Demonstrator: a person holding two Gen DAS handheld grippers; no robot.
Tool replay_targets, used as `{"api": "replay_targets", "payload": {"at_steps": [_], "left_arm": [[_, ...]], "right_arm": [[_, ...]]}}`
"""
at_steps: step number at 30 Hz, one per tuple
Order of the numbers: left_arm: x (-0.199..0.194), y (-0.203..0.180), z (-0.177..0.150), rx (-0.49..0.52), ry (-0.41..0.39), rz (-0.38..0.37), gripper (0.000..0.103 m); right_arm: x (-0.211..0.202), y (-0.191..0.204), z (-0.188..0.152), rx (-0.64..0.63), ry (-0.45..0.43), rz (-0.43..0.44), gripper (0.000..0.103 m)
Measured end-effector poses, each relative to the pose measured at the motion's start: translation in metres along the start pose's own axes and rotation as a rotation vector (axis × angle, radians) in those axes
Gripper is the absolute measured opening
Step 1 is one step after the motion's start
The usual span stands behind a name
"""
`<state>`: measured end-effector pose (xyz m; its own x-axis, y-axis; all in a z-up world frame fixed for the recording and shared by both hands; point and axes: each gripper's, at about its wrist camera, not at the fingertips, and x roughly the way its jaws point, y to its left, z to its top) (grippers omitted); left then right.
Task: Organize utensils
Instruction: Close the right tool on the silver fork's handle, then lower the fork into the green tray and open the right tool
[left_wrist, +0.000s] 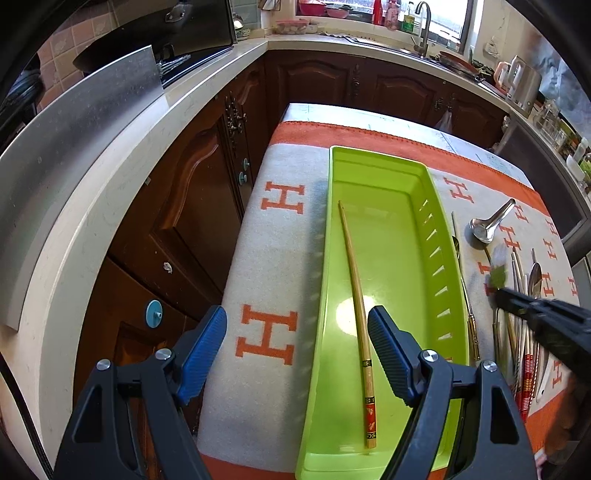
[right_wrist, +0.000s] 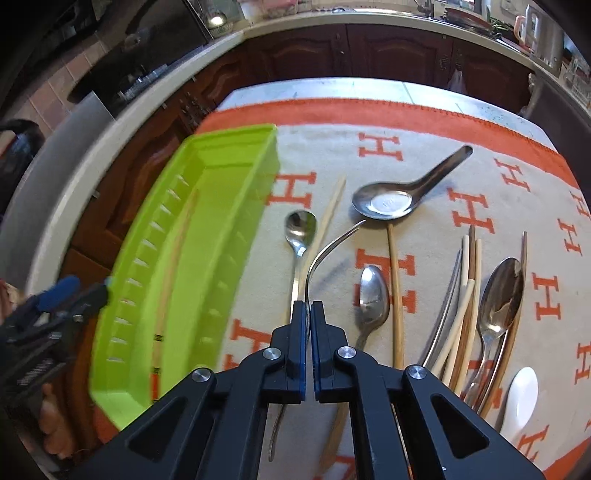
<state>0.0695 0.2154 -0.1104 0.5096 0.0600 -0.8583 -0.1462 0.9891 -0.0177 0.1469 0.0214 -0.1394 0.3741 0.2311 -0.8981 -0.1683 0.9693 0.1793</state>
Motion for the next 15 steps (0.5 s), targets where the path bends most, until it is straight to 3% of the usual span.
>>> {"api": "replay_targets", "payload": {"at_steps": [7,10,15], "left_arm": [[-0.003,0.006,0.004,-0.009,-0.019,0.013,0.077],[-0.005,0.01,0.005,-0.013,-0.027,0.026,0.077],[-0.004,0.015,0.006,-0.017,-0.031,0.049,0.077]], "right_arm": [[-0.043,0.034,0.01,-0.019,-0.02,0.218,0.002],[-0.035,0.058,0.014,-0.061,-0.006,0.225,0.002],[-0.001,0.08,0.018,-0.093,0.032,0.16,0.003]]}}
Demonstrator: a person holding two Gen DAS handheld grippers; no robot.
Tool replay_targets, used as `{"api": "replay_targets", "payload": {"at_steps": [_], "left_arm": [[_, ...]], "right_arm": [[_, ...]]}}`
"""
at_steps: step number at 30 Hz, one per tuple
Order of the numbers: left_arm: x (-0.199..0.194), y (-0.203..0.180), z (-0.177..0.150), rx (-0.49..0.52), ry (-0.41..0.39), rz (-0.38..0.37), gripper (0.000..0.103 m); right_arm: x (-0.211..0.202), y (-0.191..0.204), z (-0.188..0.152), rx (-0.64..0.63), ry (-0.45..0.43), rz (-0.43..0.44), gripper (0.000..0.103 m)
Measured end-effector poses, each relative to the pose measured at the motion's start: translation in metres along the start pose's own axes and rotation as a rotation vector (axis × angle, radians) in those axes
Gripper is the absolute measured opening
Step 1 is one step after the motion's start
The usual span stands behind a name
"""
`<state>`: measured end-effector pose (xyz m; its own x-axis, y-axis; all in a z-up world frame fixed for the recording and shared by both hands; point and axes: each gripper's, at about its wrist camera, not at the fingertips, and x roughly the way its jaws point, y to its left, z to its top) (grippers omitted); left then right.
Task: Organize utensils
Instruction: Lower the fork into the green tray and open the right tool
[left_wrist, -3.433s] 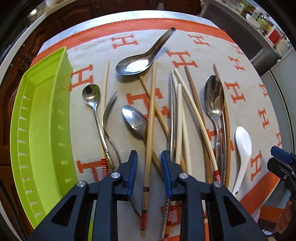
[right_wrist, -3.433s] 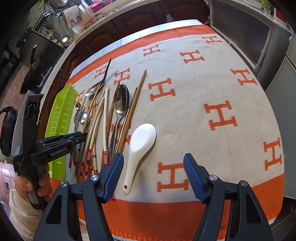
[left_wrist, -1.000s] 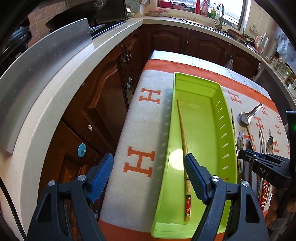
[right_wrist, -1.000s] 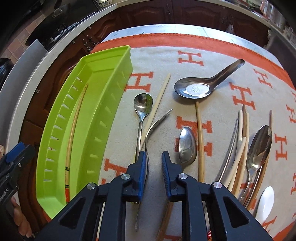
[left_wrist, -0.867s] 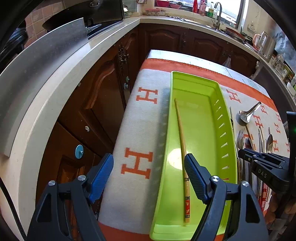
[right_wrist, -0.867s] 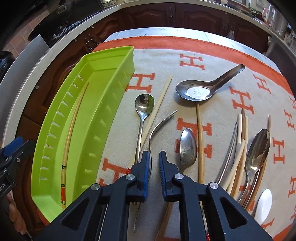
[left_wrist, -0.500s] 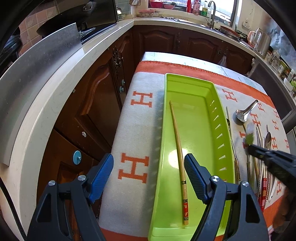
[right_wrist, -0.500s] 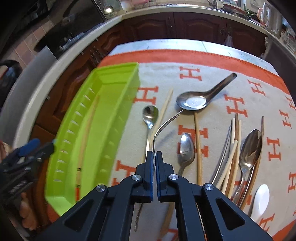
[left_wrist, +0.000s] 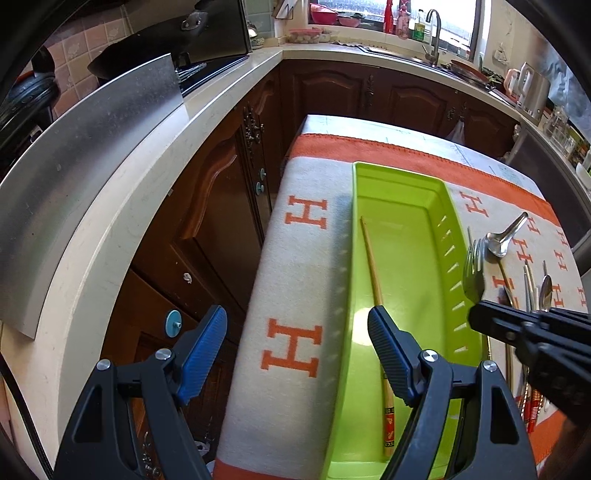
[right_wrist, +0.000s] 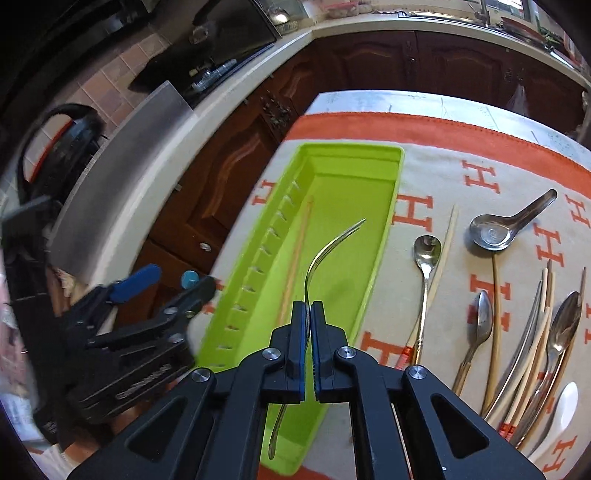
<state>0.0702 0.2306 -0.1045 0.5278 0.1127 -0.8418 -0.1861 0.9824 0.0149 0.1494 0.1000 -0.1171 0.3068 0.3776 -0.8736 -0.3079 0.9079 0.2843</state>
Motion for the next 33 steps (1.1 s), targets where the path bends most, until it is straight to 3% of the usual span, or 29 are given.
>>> {"api": "replay_targets", "payload": {"at_steps": [5,9,14,20,23,33], "left_arm": [[0.003,-0.002,-0.003,0.011,0.012,-0.002,0.077],[0.008,-0.008,-0.004,0.023,0.035,-0.003,0.077],[0.011,-0.017,-0.007,0.042,0.067,-0.028,0.077],[0.005,-0.028,-0.015,0.071,0.078,-0.014,0.077],[-0.003,-0.034,-0.018,0.08,0.075,-0.015,0.077],[-0.04,-0.064,-0.021,0.115,0.026,-0.037,0.078]], "right_arm": [[0.023,-0.001,-0.003,-0.012,0.042,-0.027,0.01],[0.007,0.002,-0.008,-0.02,-0.011,-0.033,0.026],[-0.028,0.0,-0.028,-0.027,-0.089,-0.078,0.036],[-0.056,-0.016,-0.058,-0.011,-0.11,-0.157,0.038],[-0.067,-0.025,-0.076,-0.004,-0.103,-0.208,0.05],[-0.114,-0.055,-0.12,0.052,-0.135,-0.288,0.053]]}}
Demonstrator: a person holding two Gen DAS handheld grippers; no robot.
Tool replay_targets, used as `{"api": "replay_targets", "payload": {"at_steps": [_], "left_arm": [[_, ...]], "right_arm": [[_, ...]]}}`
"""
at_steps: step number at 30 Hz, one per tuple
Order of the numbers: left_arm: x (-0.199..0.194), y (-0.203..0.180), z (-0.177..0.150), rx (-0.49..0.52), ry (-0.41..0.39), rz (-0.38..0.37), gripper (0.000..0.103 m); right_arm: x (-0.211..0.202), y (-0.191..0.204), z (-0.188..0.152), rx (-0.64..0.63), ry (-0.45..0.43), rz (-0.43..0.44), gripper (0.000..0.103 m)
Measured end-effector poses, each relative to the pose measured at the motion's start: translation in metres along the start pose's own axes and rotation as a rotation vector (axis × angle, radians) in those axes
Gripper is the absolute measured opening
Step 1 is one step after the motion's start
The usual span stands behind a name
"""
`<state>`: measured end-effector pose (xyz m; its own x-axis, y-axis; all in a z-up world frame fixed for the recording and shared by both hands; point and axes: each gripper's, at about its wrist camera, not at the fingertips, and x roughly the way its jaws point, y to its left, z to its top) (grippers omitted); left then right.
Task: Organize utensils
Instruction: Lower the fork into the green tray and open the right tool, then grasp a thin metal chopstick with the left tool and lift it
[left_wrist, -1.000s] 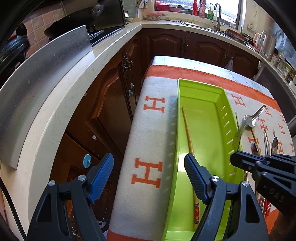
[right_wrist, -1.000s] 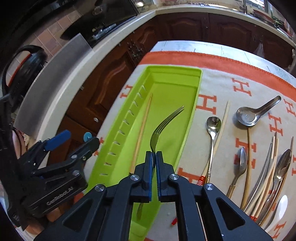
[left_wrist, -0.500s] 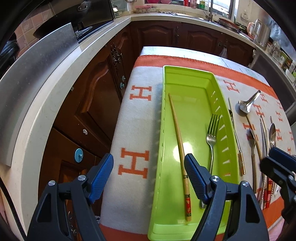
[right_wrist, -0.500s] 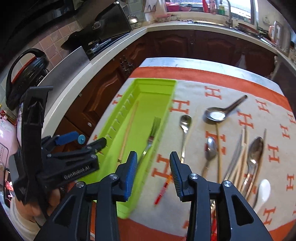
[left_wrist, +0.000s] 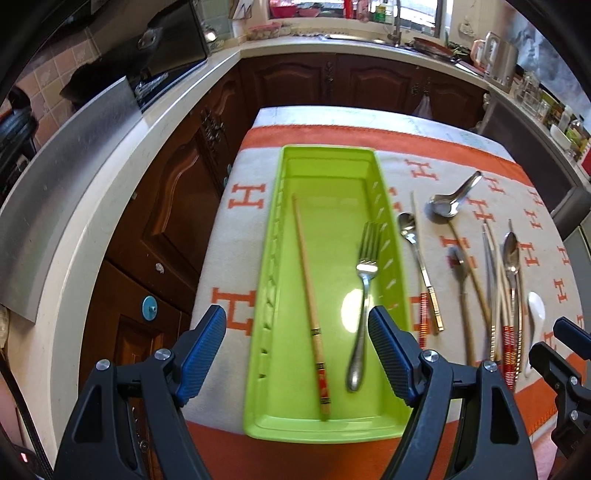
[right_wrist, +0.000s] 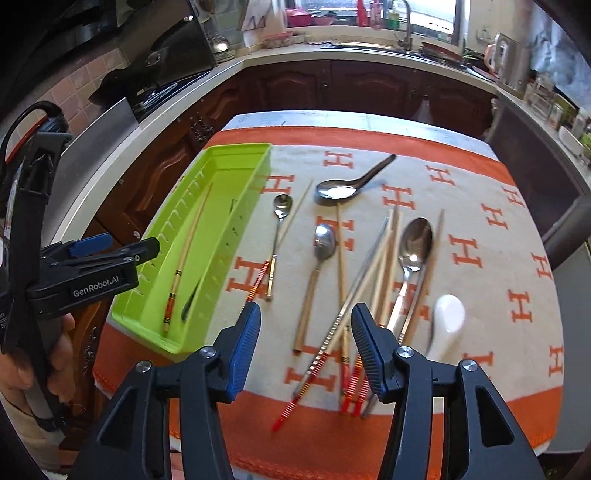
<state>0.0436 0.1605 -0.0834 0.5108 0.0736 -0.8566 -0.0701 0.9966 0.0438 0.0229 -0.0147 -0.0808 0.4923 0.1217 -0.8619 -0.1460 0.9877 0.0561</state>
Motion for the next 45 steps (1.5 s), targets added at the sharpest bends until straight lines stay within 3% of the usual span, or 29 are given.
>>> {"api": "replay_targets", "payload": {"at_steps": [4,6,8,16,24,29,34,37,45], "left_arm": [[-0.012,-0.02,0.001,0.018,-0.024,-0.014,0.084],[-0.017,-0.03,0.001,0.03,-0.032,-0.02,0.085],[-0.021,-0.043,0.001,0.055,-0.043,-0.024,0.085],[-0.038,-0.095,0.007,0.154,-0.114,-0.03,0.085],[-0.021,-0.14,0.014,0.207,-0.066,-0.093,0.085],[0.01,-0.166,0.016,0.235,-0.009,-0.176,0.085],[0.046,-0.181,0.015,0.277,0.118,-0.231,0.049],[0.059,-0.183,0.01,0.286,0.176,-0.238,0.036],[0.069,-0.187,0.002,0.292,0.235,-0.264,0.031]], "right_arm": [[-0.013,-0.015,-0.008,0.016,-0.013,-0.02,0.056],[-0.018,-0.021,-0.011,0.028,-0.017,-0.032,0.066],[-0.022,-0.029,-0.014,0.049,-0.028,-0.04,0.069],[-0.028,-0.082,-0.028,0.161,-0.042,-0.004,0.069],[-0.014,-0.15,-0.038,0.263,-0.019,-0.01,0.068],[0.004,-0.184,-0.037,0.296,0.004,-0.004,0.063],[0.028,-0.202,-0.036,0.315,0.031,0.031,0.062],[0.041,-0.203,-0.036,0.314,0.051,0.051,0.061],[0.063,-0.205,-0.031,0.297,0.072,0.083,0.059]]}}
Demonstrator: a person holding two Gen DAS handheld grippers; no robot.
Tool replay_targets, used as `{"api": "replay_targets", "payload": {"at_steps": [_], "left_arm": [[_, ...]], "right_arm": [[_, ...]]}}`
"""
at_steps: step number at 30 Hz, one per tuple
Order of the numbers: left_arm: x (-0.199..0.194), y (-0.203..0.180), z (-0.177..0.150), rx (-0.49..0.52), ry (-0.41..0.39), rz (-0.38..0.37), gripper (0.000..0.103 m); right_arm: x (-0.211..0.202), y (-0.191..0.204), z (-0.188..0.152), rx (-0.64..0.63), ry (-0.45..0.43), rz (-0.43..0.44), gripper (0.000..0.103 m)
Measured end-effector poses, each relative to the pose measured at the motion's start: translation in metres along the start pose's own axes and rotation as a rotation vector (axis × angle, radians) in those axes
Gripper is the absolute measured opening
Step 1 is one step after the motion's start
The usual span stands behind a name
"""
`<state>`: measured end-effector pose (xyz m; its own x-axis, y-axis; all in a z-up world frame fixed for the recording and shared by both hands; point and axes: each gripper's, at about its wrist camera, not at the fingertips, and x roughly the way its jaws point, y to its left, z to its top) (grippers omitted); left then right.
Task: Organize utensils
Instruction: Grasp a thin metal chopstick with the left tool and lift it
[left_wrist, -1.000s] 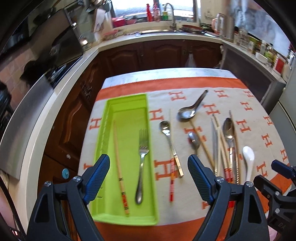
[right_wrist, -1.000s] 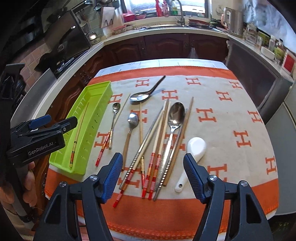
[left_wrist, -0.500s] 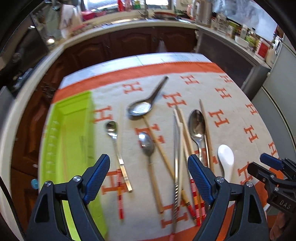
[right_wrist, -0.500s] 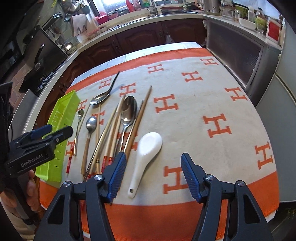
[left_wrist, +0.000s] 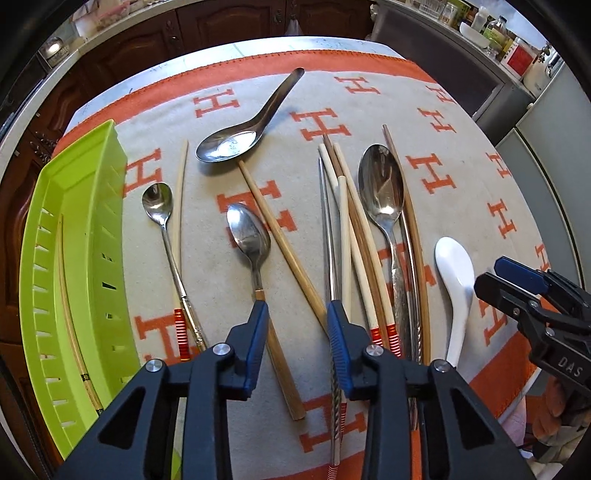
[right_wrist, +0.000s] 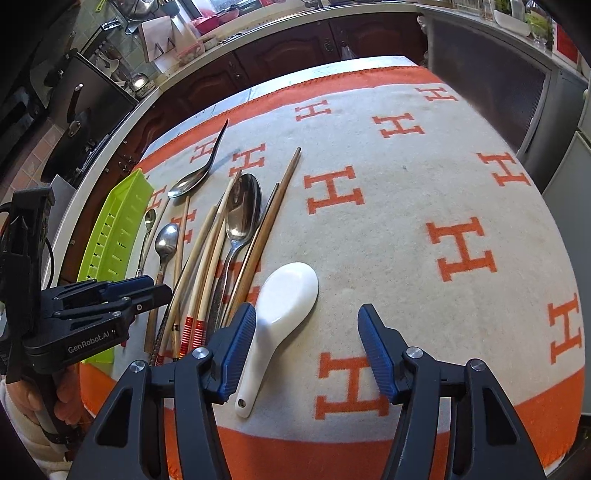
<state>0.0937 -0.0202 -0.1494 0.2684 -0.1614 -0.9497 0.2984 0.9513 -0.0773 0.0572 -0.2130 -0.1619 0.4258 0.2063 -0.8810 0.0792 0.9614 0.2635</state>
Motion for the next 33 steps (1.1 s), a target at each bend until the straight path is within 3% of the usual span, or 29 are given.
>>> {"api": "replay_targets", "payload": {"at_steps": [15,20,22,33], "left_arm": [[0.003,-0.009,-0.004,0.005,0.062,-0.051,0.029],[0.008,-0.009,-0.007,-0.008,0.074,-0.066,0.021],[0.008,-0.01,-0.008,-0.009,0.076,-0.088,0.007],[-0.013,0.004,-0.017,-0.076,0.019,-0.106,0.003]], "right_arm": [[0.01,0.0,-0.003,-0.002,0.024,0.017,0.059],[0.008,0.002,-0.005,-0.011,0.024,0.018,0.059],[0.007,0.003,-0.006,-0.014,0.024,0.017,0.059],[-0.004,0.027,-0.008,-0.07,0.011,0.033,0.059]]}}
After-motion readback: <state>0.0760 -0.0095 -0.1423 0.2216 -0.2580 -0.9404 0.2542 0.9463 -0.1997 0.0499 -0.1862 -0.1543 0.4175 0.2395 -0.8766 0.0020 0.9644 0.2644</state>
